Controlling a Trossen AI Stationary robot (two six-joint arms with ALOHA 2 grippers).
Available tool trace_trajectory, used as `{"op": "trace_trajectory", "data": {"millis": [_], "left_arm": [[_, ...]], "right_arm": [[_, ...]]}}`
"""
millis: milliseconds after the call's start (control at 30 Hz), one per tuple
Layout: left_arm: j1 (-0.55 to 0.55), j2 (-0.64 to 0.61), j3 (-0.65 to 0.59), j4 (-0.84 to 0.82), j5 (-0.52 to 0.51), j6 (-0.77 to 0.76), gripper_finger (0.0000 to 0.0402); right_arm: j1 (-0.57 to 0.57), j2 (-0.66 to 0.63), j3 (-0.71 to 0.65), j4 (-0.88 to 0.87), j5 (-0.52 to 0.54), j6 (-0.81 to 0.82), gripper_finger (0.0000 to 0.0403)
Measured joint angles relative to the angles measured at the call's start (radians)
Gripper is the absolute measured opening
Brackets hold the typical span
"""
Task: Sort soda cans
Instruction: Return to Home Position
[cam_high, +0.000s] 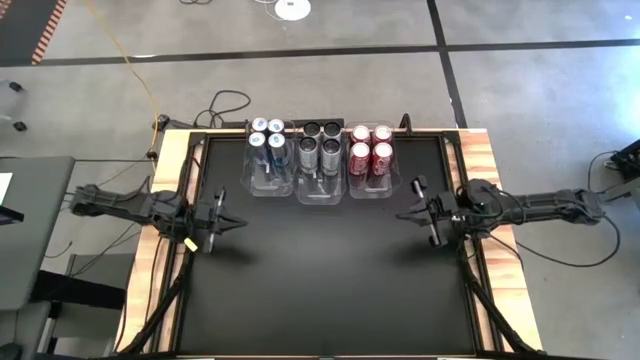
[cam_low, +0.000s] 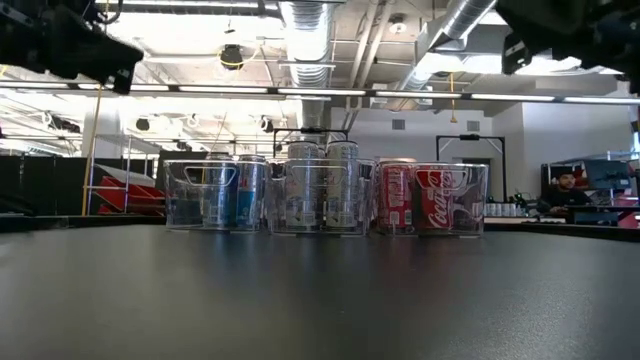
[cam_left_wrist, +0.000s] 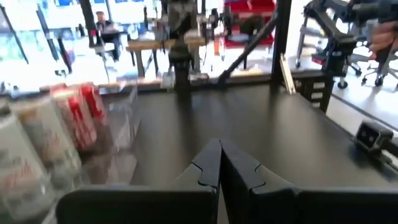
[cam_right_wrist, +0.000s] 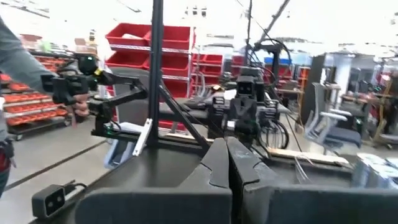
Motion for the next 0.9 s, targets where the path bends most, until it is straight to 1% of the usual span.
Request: {"op": "trace_trajectory", "data": {"millis": [133, 233, 567, 700, 900], "left_arm": [[0.0, -0.053, 0.0, -0.119, -0.013, -0.039, 0.0], [0.0, -0.087, 0.0, -0.151, -0.015, -0.043, 0.0], [0.0, -0.163, -0.007, -0.188, -0.016, -0.027, 0.0], [0.0, -0.162, -0.037, -0.184, -0.016, -0.032, 0.0], [0.0, -0.163, -0.066, -0.17, -0.011, -0.03, 0.0]], "right_arm": [[-0.001, -0.055, -0.006, -0.088, 0.02, 0.0, 0.0001], [-0.001, -0.083, -0.006, -0.134, 0.021, -0.008, 0.0], [-0.003, -0.186, -0.006, -0.286, 0.028, -0.07, 0.0], [-0.003, -0.225, -0.006, -0.335, 0.028, -0.083, 0.0], [-0.003, -0.287, -0.006, -0.358, 0.028, -0.105, 0.0]]}}
